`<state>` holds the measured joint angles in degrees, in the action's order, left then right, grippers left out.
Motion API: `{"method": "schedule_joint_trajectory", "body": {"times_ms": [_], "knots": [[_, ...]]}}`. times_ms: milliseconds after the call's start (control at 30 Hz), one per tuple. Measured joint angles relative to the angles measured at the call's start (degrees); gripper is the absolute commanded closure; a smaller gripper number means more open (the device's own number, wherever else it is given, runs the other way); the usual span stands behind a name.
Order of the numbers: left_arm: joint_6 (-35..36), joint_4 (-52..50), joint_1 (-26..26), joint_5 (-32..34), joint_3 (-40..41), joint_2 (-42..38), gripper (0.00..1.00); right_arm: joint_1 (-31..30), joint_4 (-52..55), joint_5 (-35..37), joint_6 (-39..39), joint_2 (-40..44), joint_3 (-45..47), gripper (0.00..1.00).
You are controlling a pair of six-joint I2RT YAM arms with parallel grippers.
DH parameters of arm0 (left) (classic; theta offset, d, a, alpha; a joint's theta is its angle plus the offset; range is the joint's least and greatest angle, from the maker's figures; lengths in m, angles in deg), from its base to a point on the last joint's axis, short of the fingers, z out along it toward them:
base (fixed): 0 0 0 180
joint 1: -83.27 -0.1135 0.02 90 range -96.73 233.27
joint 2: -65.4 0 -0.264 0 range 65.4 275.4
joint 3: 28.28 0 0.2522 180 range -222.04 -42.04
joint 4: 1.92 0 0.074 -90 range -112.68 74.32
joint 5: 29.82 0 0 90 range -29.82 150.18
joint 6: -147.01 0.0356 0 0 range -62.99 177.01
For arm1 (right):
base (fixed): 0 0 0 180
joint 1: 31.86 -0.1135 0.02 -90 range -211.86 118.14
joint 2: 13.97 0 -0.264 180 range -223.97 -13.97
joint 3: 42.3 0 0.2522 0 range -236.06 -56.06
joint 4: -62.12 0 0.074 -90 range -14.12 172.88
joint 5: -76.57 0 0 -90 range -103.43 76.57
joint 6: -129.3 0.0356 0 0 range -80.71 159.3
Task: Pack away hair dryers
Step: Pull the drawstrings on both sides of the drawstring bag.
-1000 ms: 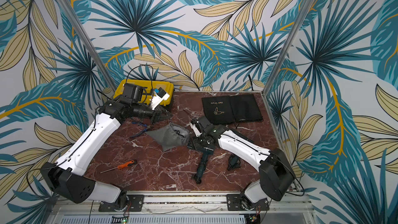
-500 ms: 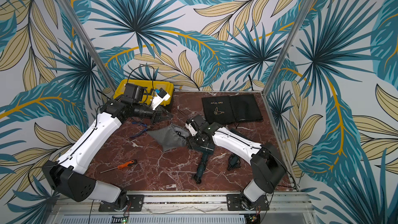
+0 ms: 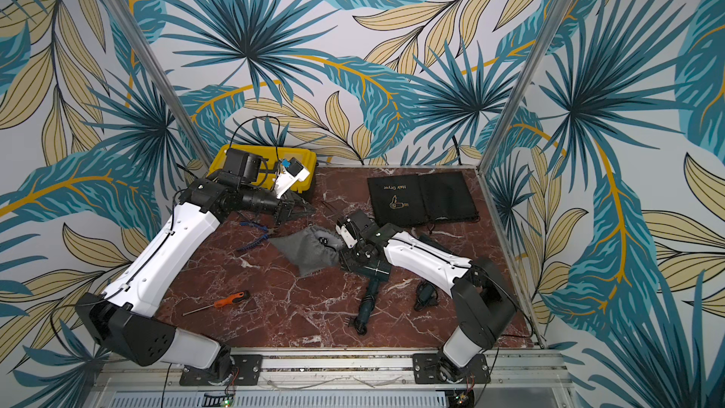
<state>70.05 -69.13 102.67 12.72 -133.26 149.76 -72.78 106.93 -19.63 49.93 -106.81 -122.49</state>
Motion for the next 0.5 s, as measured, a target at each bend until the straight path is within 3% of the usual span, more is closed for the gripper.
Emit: {"method": "schedule_joint_trajectory", "body": {"times_ms": [300, 500], "knots": [[0.48, -0.48, 0.0, -0.48, 0.0, 0.0, 1.0, -0.04, -1.9, 0.61, -0.61, 0.48, 0.26, 0.52], [0.74, -1.27, 0.0, -1.11, 0.0, 0.0, 1.0, -0.04, -3.93, 0.57, -1.16, 1.03, 0.5, 0.64]]}}
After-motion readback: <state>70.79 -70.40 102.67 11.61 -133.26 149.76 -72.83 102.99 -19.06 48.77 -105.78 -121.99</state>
